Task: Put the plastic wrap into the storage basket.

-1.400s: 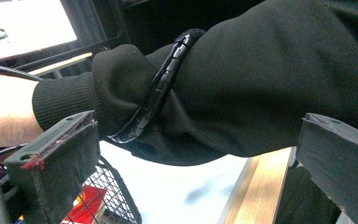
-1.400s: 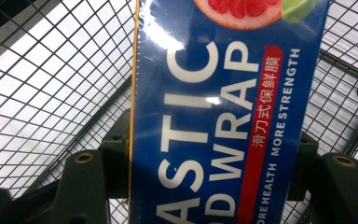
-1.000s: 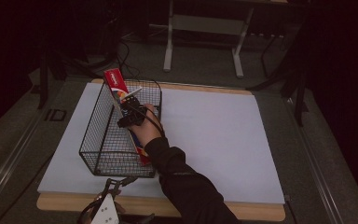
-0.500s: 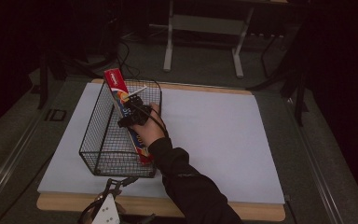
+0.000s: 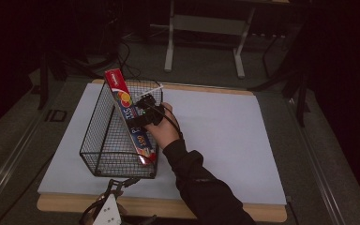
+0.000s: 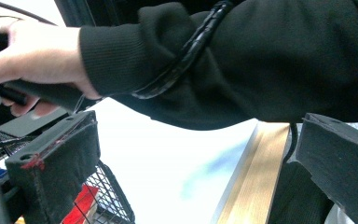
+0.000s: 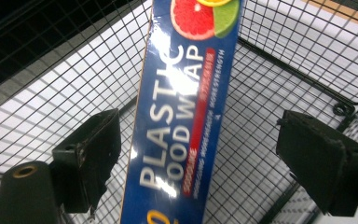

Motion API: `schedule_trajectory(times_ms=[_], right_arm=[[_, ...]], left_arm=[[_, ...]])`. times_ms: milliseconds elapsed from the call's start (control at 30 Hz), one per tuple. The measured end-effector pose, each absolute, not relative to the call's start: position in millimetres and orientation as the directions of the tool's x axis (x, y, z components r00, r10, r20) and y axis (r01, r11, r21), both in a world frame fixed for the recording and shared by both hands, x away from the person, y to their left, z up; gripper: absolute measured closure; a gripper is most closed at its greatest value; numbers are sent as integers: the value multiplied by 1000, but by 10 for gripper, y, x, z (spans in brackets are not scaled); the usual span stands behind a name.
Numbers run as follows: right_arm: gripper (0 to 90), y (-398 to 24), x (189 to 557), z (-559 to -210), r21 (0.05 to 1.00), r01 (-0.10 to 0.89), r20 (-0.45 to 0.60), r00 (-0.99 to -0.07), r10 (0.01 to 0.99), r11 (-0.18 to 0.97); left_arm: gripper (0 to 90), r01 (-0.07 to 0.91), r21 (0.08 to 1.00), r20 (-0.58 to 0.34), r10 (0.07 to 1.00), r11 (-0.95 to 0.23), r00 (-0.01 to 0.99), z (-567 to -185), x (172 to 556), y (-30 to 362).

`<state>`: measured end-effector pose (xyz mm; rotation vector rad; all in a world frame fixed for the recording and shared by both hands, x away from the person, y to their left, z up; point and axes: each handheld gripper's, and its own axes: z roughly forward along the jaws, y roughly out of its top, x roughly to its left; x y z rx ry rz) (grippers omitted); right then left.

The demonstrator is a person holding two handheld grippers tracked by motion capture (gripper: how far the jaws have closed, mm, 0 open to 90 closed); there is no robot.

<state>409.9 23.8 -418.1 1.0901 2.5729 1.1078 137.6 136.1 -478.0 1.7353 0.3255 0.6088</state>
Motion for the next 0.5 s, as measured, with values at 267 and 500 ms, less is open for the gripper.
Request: schedule_trajectory(times_ms=[267,500], right_arm=[[137,-29,3951,-4057,709,537,152,-749,645,456],[140,-306,3811,-4009,733,514,144,-758,636,446]], left_arm=[[1,-96,960,225,524,-263,821,-4785,1391,1348],[1,-96,959,228,525,-266,820,-4790,1393,1342]])
